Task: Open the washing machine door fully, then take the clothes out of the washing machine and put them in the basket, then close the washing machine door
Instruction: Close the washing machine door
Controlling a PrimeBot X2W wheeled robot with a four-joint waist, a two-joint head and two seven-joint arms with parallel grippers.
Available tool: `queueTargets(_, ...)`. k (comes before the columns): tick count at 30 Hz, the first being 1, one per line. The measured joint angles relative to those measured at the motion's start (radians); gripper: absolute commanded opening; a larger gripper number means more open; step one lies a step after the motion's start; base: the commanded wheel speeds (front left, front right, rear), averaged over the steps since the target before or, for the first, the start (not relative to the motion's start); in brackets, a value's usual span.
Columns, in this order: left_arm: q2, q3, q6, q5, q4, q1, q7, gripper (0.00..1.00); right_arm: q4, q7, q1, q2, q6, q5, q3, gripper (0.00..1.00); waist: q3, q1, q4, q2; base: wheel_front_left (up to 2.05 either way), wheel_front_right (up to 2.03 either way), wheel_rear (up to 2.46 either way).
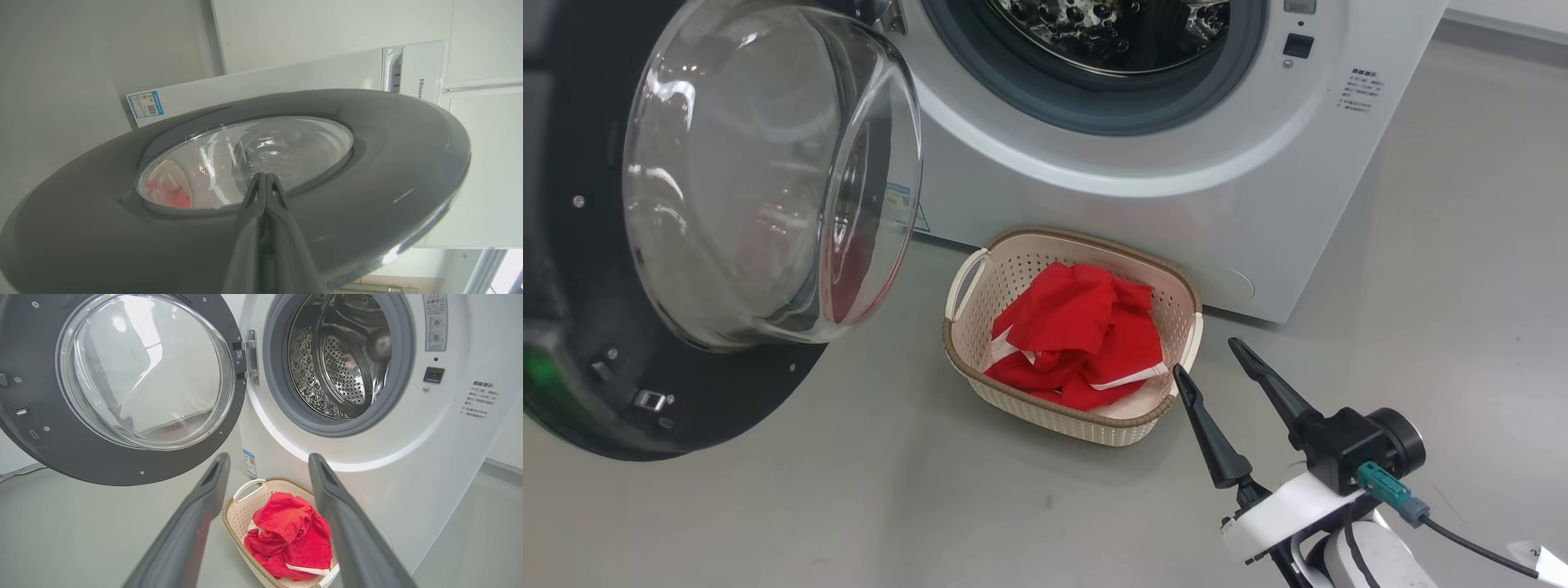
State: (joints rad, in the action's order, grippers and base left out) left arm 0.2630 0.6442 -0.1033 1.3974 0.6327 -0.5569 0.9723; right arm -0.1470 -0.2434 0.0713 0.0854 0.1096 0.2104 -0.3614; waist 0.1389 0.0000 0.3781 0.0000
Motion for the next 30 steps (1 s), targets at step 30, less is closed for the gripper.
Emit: queueTargets(30, -0.223, -0.071, -0.017, 0.092, -0.309, 0.176, 0.144, 0.0, -0.009, -0.001, -0.012, -0.01, -0.015, 0.009, -0.001, 1.0, -0.019, 0.0, -0.006, 0.0001, 0.0, 0.0, 0.0)
